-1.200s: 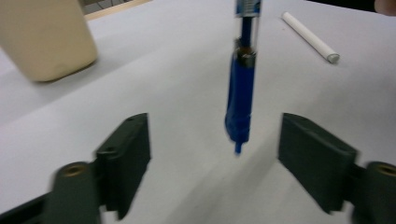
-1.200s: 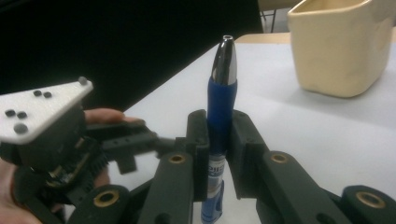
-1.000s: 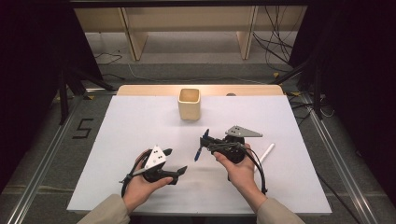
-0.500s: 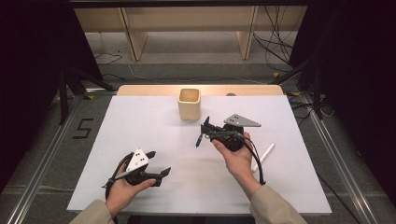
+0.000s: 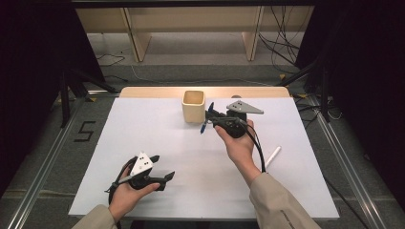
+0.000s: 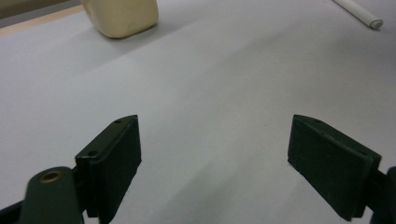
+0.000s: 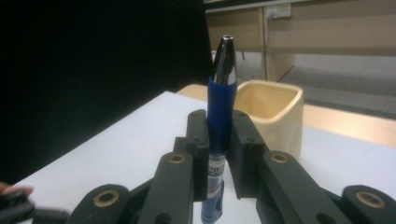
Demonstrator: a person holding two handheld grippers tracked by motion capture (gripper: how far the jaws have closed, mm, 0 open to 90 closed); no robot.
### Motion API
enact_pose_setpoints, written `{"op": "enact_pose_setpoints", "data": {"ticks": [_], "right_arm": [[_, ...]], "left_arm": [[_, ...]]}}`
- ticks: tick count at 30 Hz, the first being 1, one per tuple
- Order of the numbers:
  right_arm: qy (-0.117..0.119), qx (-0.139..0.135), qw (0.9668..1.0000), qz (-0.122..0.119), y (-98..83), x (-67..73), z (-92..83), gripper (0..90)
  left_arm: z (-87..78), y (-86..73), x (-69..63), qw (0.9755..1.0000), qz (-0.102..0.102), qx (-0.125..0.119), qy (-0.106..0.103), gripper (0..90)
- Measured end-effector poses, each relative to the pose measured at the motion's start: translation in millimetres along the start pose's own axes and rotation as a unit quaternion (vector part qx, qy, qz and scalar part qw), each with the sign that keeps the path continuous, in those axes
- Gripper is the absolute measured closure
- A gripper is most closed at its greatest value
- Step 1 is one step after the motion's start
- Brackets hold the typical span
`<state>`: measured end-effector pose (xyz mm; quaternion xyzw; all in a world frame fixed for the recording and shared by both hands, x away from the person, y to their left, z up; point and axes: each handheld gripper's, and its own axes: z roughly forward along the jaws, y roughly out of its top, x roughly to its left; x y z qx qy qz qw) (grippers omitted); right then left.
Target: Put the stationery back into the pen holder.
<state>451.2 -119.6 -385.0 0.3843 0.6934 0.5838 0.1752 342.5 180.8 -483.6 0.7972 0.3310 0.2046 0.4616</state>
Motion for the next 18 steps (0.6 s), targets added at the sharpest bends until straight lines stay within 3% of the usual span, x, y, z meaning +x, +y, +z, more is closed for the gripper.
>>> {"op": "enact_pose_setpoints", "data": {"ticks": [11, 18], "right_arm": [[-0.037, -0.011, 0.9988, -0.031, 30.8, -9.2, 28.0, 79.9], [-0.055, -0.017, 0.9978, -0.033, 44.5, -13.8, 44.2, 79.9]], "left_arm": [[2.2, -0.5, -1.4, 1.0, -0.001, 0.001, -0.001, 17.3], [2.4, -0.9, -1.1, 1.0, -0.002, 0.001, -0.002, 17.4]]}}
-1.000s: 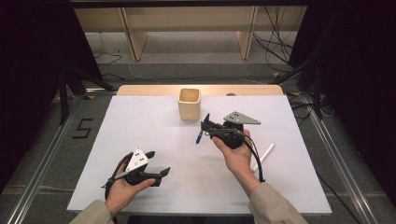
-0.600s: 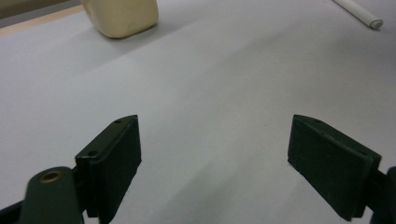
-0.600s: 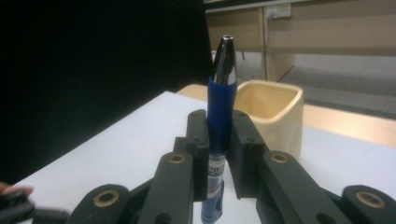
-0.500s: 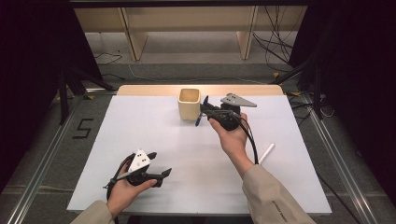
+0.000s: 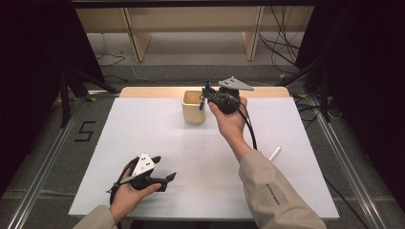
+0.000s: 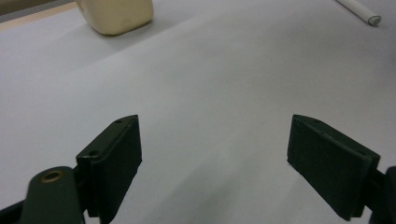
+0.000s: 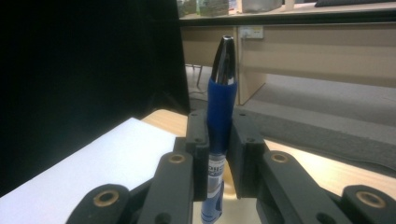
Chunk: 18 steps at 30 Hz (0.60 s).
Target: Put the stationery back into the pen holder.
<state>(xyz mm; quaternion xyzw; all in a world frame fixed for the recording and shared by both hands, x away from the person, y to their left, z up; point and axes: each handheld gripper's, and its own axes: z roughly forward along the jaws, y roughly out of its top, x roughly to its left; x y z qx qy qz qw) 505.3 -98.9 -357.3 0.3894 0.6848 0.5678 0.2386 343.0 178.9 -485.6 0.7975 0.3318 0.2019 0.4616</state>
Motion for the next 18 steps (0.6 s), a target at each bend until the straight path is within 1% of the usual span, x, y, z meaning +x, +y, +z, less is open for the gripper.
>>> {"op": "enact_pose_setpoints", "data": {"ticks": [5, 8, 12, 13, 15, 18], "right_arm": [[-0.011, -0.01, 0.9999, 0.0, 3.1, -1.5, 10.1, 79.9], [-0.02, -0.014, 0.9997, -0.005, 3.4, -1.7, 15.9, 79.8], [-0.027, -0.02, 0.9994, -0.004, 4.6, -3.0, 21.0, 79.8], [-0.028, -0.021, 0.9994, -0.003, 5.3, -3.2, 21.6, 79.9], [-0.023, -0.025, 0.9994, 0.01, 8.2, -4.4, 21.7, 79.9], [-0.03, -0.027, 0.9992, 0.001, 10.4, -3.6, 22.1, 79.9]], "left_arm": [[0.4, -0.1, -0.4, 1.0, -0.001, 0.001, -0.001, 17.5], [0.4, -0.1, -0.9, 1.0, -0.001, 0.001, -0.002, 17.5], [0.3, 0.0, -0.4, 1.0, 0.0, 0.001, -0.002, 17.5], [0.3, 0.0, -0.3, 1.0, 0.0, 0.001, -0.001, 17.5], [0.4, -0.1, -0.4, 1.0, -0.001, 0.001, -0.002, 17.5], [0.8, -0.2, -0.4, 1.0, -0.002, 0.002, -0.003, 17.5]]}}
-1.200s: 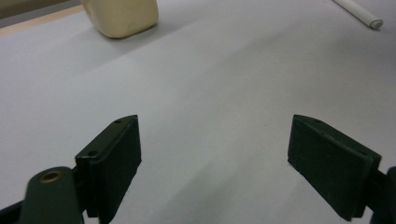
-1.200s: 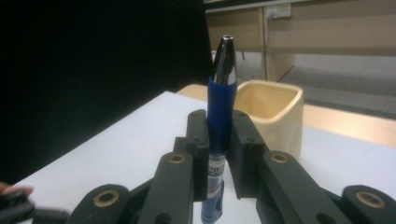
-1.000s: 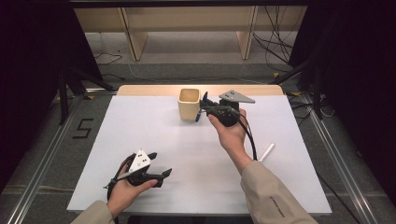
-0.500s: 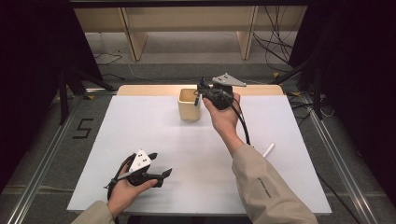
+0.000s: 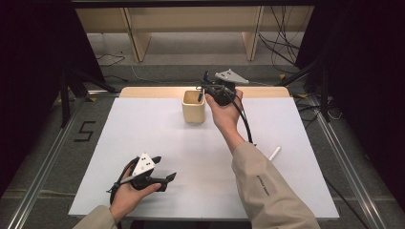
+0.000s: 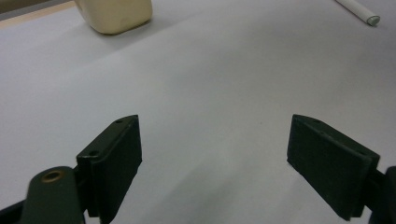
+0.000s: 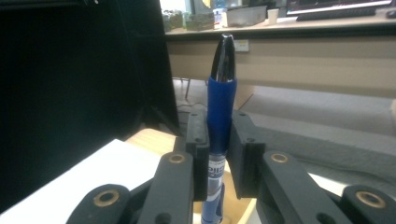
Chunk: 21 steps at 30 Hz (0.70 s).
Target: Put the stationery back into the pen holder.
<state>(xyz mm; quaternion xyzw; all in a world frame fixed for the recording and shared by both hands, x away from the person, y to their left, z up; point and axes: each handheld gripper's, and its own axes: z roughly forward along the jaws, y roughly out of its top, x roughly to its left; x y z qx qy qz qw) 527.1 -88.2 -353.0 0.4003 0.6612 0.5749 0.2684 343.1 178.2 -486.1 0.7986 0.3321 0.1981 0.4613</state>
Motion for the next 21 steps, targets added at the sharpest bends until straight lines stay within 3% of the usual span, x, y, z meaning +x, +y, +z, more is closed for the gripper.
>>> {"op": "enact_pose_setpoints", "data": {"ticks": [21], "right_arm": [[-0.014, 0.017, 0.9996, -0.016, -8.9, 0.9, 9.6, 79.9]], "left_arm": [[0.3, 0.2, -0.2, 1.0, 0.0, 0.001, -0.001, 17.6]]}}
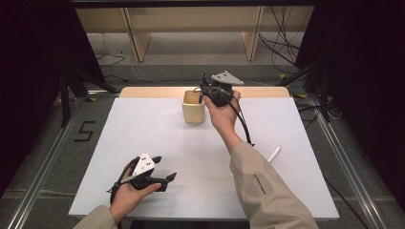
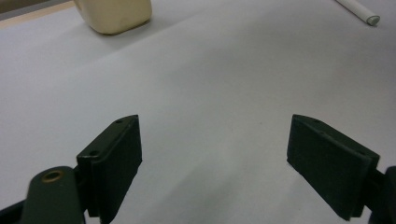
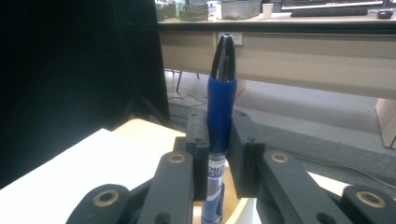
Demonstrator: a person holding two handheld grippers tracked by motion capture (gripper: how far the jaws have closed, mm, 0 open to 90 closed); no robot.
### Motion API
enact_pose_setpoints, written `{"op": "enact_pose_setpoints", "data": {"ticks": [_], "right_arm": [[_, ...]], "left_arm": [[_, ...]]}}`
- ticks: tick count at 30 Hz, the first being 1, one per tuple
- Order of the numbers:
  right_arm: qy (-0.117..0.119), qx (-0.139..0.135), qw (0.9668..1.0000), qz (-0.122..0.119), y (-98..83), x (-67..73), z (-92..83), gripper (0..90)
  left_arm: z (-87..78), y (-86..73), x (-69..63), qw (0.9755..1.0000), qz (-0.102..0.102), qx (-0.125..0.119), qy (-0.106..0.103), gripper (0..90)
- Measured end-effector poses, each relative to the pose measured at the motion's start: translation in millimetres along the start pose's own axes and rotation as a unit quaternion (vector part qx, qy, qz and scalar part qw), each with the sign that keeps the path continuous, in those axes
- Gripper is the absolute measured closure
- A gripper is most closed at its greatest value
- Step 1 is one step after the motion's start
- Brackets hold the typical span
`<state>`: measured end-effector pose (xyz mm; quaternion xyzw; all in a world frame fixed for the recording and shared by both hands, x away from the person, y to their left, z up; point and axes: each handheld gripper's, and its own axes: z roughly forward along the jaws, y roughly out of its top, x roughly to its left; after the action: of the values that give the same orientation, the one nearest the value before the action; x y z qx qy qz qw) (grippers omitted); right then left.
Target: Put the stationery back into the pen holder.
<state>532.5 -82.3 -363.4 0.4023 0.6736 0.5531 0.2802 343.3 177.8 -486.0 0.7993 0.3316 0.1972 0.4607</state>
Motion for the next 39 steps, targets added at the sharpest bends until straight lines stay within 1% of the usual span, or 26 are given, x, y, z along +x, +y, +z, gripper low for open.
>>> {"op": "enact_pose_setpoints", "data": {"ticks": [5, 10, 12, 15, 18, 23, 27, 30, 31, 32, 35, 39], "right_arm": [[-0.001, 0.005, 1.0, -0.004, -2.5, 0.2, 3.0, 79.8], [-0.003, 0.021, 0.9997, -0.014, -9.7, 2.3, 10.1, 79.7], [-0.002, 0.029, 0.9994, -0.016, -13.2, 3.3, 14.4, 79.6], [-0.001, 0.049, 0.9985, -0.024, -20.8, 5.6, 21.2, 79.5], [-0.001, 0.062, 0.9977, -0.027, -28.3, 7.1, 26.2, 79.3], [-0.001, 0.075, 0.9967, -0.029, -35.8, 7.8, 29.9, 77.5], [0.0, 0.085, 0.996, -0.029, -36.5, 7.5, 29.4, 71.6], [0.001, 0.088, 0.9956, -0.032, -36.2, 7.9, 25.3, 63.3], [0.001, 0.086, 0.9959, -0.03, -36.3, 7.7, 22.9, 60.2], [0.001, 0.085, 0.996, -0.029, -36.3, 7.0, 20.2, 56.2], [0.005, 0.089, 0.9958, -0.022, -36.7, 2.6, 9.7, 48.1], [0.02, 0.095, 0.9951, -0.019, -35.1, -7.0, -8.5, 37.0]], "left_arm": [[0.6, -0.1, -0.4, 1.0, 0.0, 0.0, -0.001, 17.6], [0.7, -0.2, -0.6, 1.0, 0.001, 0.002, -0.002, 17.6], [1.0, -0.3, -0.7, 1.0, 0.001, 0.001, -0.002, 17.6], [1.0, -0.3, -0.9, 1.0, 0.0, 0.002, -0.002, 17.7], [1.1, -0.4, -0.9, 1.0, 0.001, 0.002, -0.003, 17.7], [1.3, -0.5, -1.4, 1.0, 0.0, 0.003, -0.004, 17.7], [1.8, -0.6, -1.9, 1.0, 0.0, 0.004, -0.005, 17.8], [1.9, -0.6, -2.3, 1.0, 0.001, 0.003, -0.005, 17.8], [1.9, -0.7, -2.4, 1.0, 0.001, 0.002, -0.005, 17.8], [1.8, -0.7, -2.2, 1.0, 0.002, 0.003, -0.005, 17.9], [2.1, -1.0, -2.3, 1.0, 0.0, 0.002, -0.005, 17.9], [1.5, -1.0, -2.6, 1.0, 0.0, 0.004, -0.005, 18.0]]}}
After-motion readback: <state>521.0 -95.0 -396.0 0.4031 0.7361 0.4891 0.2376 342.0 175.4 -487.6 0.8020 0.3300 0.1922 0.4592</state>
